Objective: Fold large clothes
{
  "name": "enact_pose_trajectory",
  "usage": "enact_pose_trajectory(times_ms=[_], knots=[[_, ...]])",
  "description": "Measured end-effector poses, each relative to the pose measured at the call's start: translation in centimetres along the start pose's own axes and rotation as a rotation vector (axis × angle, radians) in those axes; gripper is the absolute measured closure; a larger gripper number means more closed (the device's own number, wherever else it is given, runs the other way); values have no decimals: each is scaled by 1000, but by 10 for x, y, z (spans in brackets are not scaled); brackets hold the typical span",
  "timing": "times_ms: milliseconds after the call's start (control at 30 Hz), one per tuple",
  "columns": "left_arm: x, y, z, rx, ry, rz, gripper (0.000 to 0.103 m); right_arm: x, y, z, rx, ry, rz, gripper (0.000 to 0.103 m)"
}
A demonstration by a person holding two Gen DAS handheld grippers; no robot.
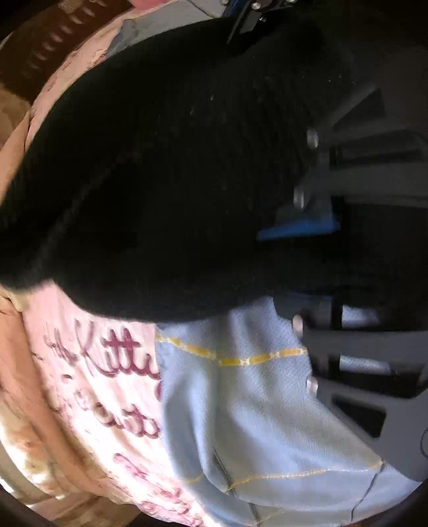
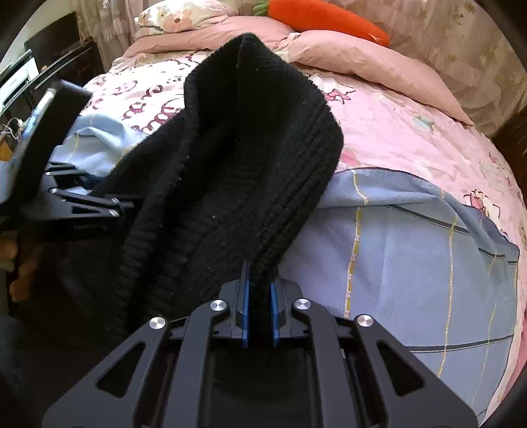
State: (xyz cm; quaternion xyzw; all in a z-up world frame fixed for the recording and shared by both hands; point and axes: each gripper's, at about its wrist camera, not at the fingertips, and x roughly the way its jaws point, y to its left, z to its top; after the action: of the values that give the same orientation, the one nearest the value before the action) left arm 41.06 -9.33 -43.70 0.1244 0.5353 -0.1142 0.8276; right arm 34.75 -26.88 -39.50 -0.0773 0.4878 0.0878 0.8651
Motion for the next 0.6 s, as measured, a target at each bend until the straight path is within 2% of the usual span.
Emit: enact_pose_trajectory(times_ms=[33, 100, 200, 300, 333, 367, 467, 533, 600], knots=[[-4, -9, -3, 31, -21, 44, 93, 0, 0, -2, 10, -7, 6, 93], [-14, -17, -9, 44, -56, 87, 94, -5, -3, -6, 56, -21, 19, 93], [-50, -11, -19, -38, -144, 51, 94, -26, -10, -14, 128, -87, 78, 93], [-103, -10, -43, -49, -259, 10, 94, -55, -11, -30, 124, -144, 114, 94], [-116, -10, -53, -44, -277, -4, 94, -65, -11, -36, 113, -158, 136, 103], [-133, -13, -70, -31, -295, -12, 94, -79, -11, -47, 99, -168, 178, 103], [-156, -27, -116, 57, -308, 10, 94, -104, -1, -85, 58, -156, 196, 103], [-157, -41, -149, 115, -282, 29, 94, -107, 13, -108, -1, -100, 187, 103], [-150, -56, -175, 160, -248, 56, 94, -104, 25, -127, -46, -40, 142, 101]])
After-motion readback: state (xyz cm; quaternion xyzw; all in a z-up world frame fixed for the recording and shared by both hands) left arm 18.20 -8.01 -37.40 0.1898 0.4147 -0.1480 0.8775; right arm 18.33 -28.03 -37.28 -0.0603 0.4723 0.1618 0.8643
